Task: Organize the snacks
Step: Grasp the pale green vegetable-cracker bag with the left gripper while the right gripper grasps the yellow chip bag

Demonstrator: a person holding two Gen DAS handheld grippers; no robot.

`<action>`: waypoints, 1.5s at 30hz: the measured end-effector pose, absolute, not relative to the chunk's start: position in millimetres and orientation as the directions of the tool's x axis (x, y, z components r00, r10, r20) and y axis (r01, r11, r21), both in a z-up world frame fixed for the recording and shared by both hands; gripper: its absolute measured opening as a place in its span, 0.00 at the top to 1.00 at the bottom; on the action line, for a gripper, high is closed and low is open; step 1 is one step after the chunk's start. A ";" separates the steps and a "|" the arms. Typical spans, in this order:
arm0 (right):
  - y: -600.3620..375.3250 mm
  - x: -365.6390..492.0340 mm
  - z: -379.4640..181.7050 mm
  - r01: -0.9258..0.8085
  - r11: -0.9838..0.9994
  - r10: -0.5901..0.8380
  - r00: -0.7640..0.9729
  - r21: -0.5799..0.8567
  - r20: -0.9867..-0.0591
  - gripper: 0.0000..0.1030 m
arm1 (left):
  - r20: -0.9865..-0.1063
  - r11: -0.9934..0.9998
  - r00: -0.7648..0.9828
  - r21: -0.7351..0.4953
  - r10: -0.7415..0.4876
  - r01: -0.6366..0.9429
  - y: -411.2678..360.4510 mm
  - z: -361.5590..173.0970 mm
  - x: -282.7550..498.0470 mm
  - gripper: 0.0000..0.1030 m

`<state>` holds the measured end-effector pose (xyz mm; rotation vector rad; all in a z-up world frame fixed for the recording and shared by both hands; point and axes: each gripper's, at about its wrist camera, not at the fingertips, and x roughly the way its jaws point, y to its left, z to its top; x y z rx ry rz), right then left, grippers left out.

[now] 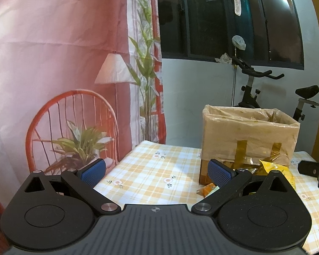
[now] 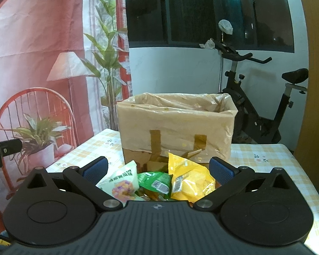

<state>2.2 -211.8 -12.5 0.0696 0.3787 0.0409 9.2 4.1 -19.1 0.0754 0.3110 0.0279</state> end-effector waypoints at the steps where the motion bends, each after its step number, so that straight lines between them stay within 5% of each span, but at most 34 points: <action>1: -211.7 2.2 -12.9 -0.027 0.997 0.053 0.928 0.075 -0.368 0.00 | -0.309 0.997 0.950 0.072 0.037 -0.015 5.2 -20.6 11.9 0.00; 14: -211.1 18.2 -63.1 -0.026 0.999 0.043 0.869 0.040 -0.492 0.00 | -0.492 0.997 0.867 -0.017 -0.075 0.077 -2.3 -67.3 54.0 0.00; 20: -216.6 31.0 -63.5 -0.007 1.000 0.010 0.878 0.007 -0.479 0.00 | -0.558 0.988 0.815 -0.091 -0.154 0.124 -14.0 -90.3 74.0 0.01; 45: -253.5 55.4 -81.5 0.071 0.995 -0.026 0.867 0.072 -0.498 0.00 | -0.648 0.935 0.696 -0.343 -0.308 0.094 -47.5 -140.8 122.8 0.00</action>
